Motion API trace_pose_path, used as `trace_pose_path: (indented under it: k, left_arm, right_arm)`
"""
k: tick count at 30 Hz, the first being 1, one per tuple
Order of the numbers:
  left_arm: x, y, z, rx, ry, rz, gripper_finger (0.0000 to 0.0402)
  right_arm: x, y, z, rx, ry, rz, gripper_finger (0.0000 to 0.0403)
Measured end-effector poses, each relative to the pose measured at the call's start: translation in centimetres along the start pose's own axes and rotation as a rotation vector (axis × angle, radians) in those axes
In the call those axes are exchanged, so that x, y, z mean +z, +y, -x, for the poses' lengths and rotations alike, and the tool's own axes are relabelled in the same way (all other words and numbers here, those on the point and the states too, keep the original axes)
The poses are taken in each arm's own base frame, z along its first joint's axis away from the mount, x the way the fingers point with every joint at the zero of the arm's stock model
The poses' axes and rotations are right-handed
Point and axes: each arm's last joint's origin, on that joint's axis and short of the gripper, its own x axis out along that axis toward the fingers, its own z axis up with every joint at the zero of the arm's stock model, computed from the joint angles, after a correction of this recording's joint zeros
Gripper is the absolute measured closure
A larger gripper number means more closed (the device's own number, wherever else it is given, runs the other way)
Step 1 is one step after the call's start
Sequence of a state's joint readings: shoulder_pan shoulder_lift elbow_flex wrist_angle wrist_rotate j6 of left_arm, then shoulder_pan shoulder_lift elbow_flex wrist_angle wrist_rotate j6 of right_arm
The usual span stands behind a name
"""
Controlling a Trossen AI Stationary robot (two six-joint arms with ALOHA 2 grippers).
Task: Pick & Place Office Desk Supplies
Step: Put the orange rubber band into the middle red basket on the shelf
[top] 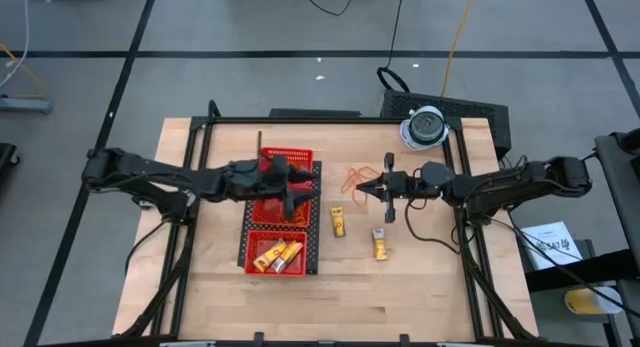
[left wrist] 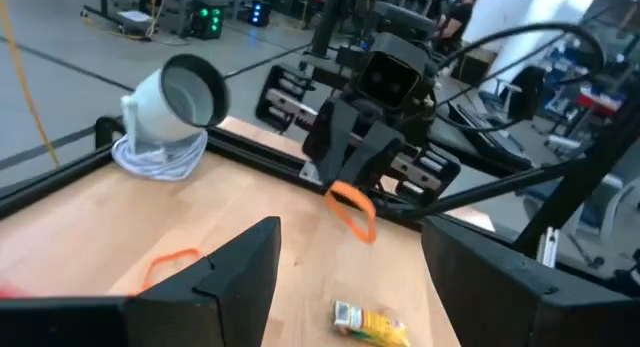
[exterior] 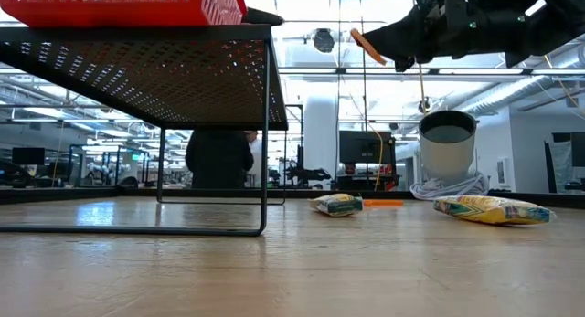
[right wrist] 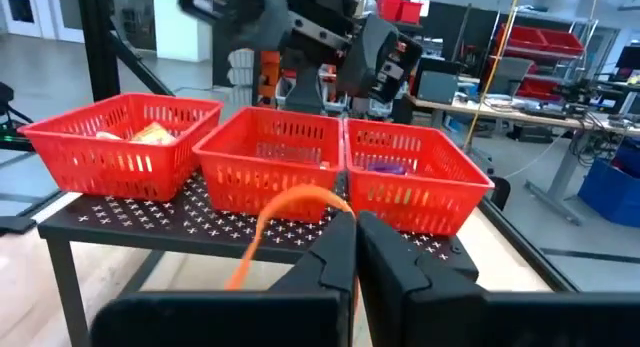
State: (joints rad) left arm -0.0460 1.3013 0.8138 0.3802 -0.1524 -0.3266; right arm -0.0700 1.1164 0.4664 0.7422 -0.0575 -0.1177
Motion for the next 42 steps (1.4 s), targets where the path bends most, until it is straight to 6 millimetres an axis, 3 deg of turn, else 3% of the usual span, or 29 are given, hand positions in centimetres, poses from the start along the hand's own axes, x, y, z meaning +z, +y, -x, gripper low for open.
trace_pose_path:
  k: [11,22,29,35,42]
  left_arm:
    - [-0.4,-1.2,-6.3,-0.076,0.071,-0.139,0.0147]
    - [-1.2,-2.1,-11.2,-0.194,0.080,-0.152,0.0146]
    - [-2.1,-2.2,-12.5,-0.231,0.083,-0.152,0.0146]
    - [-2.0,-2.3,-12.5,-0.243,0.069,-0.149,0.0146]
    - [-1.7,-2.8,-12.4,-0.434,0.071,-0.148,0.0146]
  right_arm:
    - [1.3,1.1,0.1,0.111,-0.139,0.035,0.0403]
    - [1.6,2.0,0.1,0.163,-0.169,0.060,0.0403]
    - [1.6,2.0,0.1,0.166,-0.161,0.060,0.0403]
    - [1.5,2.0,0.1,0.165,-0.159,0.067,0.0403]
    - [1.4,2.1,0.2,0.184,-0.162,0.074,0.0403]
